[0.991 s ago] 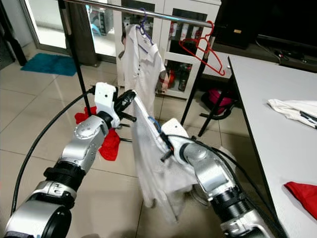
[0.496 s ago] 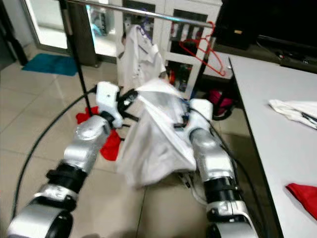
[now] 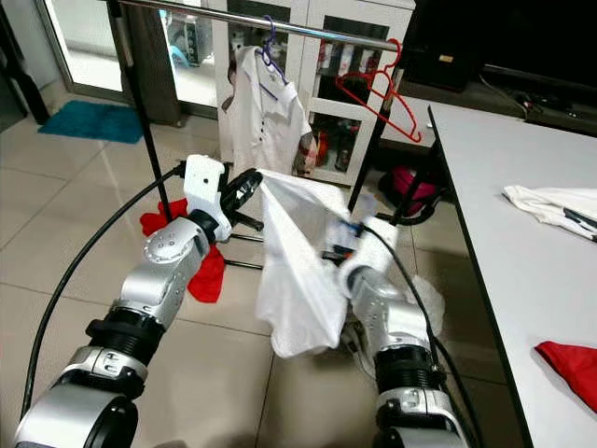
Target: Hang hanger
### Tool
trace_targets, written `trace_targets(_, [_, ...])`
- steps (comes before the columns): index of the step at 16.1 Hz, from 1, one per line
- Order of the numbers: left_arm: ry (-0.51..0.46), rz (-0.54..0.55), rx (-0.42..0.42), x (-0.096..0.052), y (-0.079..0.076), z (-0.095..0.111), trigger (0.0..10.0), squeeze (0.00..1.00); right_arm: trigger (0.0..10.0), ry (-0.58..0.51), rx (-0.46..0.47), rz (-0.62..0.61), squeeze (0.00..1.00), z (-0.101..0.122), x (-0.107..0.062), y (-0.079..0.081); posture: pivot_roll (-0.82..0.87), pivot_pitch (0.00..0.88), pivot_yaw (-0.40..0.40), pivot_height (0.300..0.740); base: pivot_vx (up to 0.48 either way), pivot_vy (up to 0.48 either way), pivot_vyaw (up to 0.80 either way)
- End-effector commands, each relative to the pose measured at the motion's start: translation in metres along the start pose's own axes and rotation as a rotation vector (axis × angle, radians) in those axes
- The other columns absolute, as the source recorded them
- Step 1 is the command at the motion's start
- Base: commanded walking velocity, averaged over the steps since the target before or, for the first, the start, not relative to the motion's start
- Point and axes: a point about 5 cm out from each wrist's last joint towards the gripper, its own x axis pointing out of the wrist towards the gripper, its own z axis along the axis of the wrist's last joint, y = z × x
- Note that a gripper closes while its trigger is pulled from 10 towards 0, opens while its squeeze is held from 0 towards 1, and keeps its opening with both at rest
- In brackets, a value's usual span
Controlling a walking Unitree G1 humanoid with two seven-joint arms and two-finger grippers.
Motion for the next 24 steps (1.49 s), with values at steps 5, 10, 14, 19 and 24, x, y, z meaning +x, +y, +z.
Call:
trace_targets(5, [-0.027,0.04,0.017,0.002,0.008,0.01,0.0,0.0,10.0,0.148,-0.269,0.155,0.0,-0.02,-0.01,0.007,-0.07,0.0,-0.094,0.74,0.0,0.0,0.0])
trace_targets(10, [-0.014,0.058,0.023,0.002,0.012,0.009,0.0,0.0,10.0,-0.066,0.333,-0.431,0.0,-0.001,-0.017,-0.071,-0.07,0.0,-0.093,0.74,0.0,0.0,0.0])
trace_targets(14, [-0.009,0.035,0.021,0.003,0.007,0.008,0.0,0.0,10.0,-0.061,0.447,-0.642,0.0,-0.017,-0.025,-0.088,-0.07,0.0,-0.09,0.74,0.0,0.0,0.0])
trace_targets(19, [0.006,-0.007,0.021,0.003,0.0,0.005,0.0,0.0,10.0,-0.155,0.24,-0.321,0.0,0.018,-0.002,-0.042,-0.07,0.0,-0.083,0.74,0.0,0.0,0.0])
trace_targets(24, [0.06,-0.104,0.018,0.002,-0.009,-0.001,0.0,0.0,10.0,-0.241,0.051,-0.099,0.0,0.041,0.002,-0.005,-0.06,0.0,-0.093,0.74,0.0,0.0,0.0])
